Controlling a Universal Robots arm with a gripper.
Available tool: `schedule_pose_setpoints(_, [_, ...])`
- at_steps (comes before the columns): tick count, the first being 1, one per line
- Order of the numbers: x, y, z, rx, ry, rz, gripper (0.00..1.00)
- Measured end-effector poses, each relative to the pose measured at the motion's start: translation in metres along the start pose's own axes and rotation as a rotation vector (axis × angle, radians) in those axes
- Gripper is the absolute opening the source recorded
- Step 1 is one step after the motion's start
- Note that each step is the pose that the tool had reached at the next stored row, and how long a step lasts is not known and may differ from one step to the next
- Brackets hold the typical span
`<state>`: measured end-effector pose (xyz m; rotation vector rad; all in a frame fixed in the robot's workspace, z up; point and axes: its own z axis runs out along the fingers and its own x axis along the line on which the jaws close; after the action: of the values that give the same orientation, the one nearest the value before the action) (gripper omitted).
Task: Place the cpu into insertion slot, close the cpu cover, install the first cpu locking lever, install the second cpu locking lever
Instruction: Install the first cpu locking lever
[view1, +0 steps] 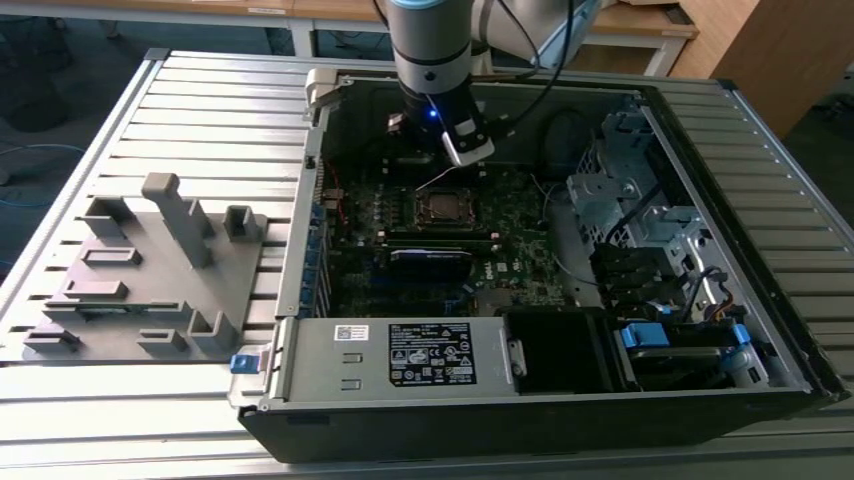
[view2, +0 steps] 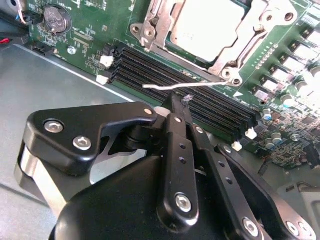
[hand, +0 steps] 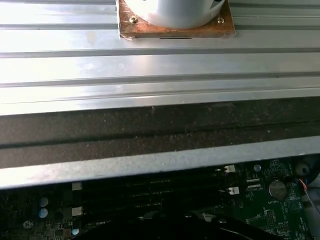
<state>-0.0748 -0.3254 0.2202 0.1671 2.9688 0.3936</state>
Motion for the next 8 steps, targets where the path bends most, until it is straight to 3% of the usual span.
schedule_pose_setpoints(8, [-0.0008,-0.0025,-0.0037,-0.0024,0.0001,0.000,0.10])
